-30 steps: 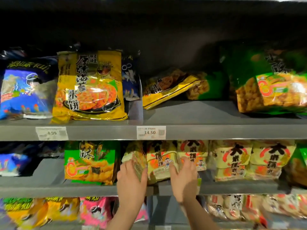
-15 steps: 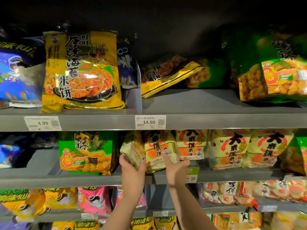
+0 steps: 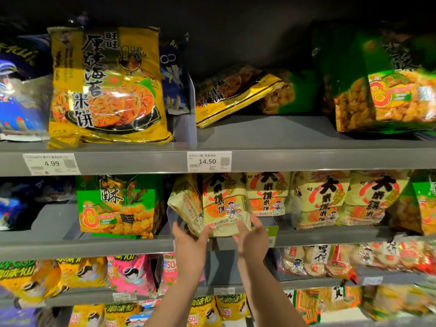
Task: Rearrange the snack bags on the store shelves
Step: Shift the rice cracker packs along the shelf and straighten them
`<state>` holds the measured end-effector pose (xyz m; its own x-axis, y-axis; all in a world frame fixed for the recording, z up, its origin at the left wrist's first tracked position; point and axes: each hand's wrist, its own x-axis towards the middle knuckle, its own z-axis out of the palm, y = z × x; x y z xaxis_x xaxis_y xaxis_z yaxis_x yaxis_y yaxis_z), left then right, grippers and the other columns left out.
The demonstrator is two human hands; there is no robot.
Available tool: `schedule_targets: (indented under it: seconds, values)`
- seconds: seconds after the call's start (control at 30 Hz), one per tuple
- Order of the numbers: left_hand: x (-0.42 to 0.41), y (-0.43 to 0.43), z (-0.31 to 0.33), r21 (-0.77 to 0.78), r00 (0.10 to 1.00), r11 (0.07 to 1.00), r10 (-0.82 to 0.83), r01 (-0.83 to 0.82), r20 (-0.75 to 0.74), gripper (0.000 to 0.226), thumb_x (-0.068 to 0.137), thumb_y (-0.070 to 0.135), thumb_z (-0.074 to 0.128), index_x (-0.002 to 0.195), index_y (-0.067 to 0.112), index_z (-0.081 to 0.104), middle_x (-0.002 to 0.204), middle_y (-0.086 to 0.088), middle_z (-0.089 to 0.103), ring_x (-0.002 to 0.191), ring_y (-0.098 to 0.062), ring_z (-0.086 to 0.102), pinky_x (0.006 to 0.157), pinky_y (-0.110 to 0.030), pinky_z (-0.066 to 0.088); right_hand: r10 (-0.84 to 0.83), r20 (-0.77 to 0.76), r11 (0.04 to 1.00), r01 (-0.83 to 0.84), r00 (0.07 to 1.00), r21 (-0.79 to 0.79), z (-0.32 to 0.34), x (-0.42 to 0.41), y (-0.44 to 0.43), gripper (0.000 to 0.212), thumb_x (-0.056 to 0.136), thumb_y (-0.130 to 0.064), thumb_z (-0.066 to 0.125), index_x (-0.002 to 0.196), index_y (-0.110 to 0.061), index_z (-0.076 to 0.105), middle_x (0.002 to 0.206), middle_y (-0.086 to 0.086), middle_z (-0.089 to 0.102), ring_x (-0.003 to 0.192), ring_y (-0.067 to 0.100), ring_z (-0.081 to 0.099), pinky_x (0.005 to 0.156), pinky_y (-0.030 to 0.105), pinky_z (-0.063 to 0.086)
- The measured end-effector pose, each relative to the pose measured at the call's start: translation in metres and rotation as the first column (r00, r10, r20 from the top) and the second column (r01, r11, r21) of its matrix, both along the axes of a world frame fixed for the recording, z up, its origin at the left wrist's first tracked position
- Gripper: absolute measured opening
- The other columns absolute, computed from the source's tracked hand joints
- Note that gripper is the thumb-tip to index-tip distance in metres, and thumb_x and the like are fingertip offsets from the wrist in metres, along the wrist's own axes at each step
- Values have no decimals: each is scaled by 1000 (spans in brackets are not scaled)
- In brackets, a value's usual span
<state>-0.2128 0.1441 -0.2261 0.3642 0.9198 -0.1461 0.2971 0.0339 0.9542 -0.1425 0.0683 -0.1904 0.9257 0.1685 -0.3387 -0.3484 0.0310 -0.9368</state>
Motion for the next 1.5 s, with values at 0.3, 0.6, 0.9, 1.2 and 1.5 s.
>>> schedule_targets:
  seconds: [0.3, 0.6, 0.9, 1.2, 1.5]
  values:
    - [-1, -42, 6, -308, 939, 923, -126, 229, 321, 45, 87, 42, 51, 122, 13, 49, 108, -8, 66, 94, -27, 66, 74, -38, 57, 17, 115, 988, -35, 993, 150, 12, -14, -45, 23, 90, 5, 50, 94, -10, 66, 69, -2, 61, 60, 4, 56, 54, 14, 45]
    - [-12, -104, -5, -200, 899, 934, -203, 297, 389, 27, 91, 17, 51, 115, 28, 51, 97, 23, 61, 86, 11, 56, 77, -13, 42, 30, 325, 973, -102, 945, 207, -16, -19, -102, 66, 82, 19, 49, 67, -40, 76, 73, -11, 74, 72, 1, 66, 66, 18, 53]
    - [5, -105, -6, -130, 942, 979, -109, 157, 317, 25, 91, 16, 51, 114, 23, 56, 111, -1, 66, 100, -17, 62, 84, -34, 52, 327, 254, 865, -396, 911, 308, -27, 33, -110, 41, 57, -15, 70, 93, 2, 57, 95, 10, 53, 79, 11, 58, 62, 18, 50]
    - [-9, -83, -3, -137, 944, 989, 2, 46, 331, 36, 92, 12, 50, 126, 23, 52, 105, 8, 64, 98, -21, 62, 87, -48, 52, 591, 194, 785, -503, 783, -362, 0, 106, -43, 26, 93, -11, 45, 110, -10, 65, 118, 6, 63, 110, 25, 58, 86, 29, 44]
    - [-17, -45, -3, -66, 952, 998, 0, 21, 305, 36, 91, 16, 53, 124, 31, 55, 108, 12, 68, 105, -12, 61, 93, -36, 47, 684, 263, 624, -359, 680, -694, -23, 132, 14, 39, 92, -7, 41, 130, -13, 44, 127, 16, 44, 112, 32, 45, 87, 33, 39]
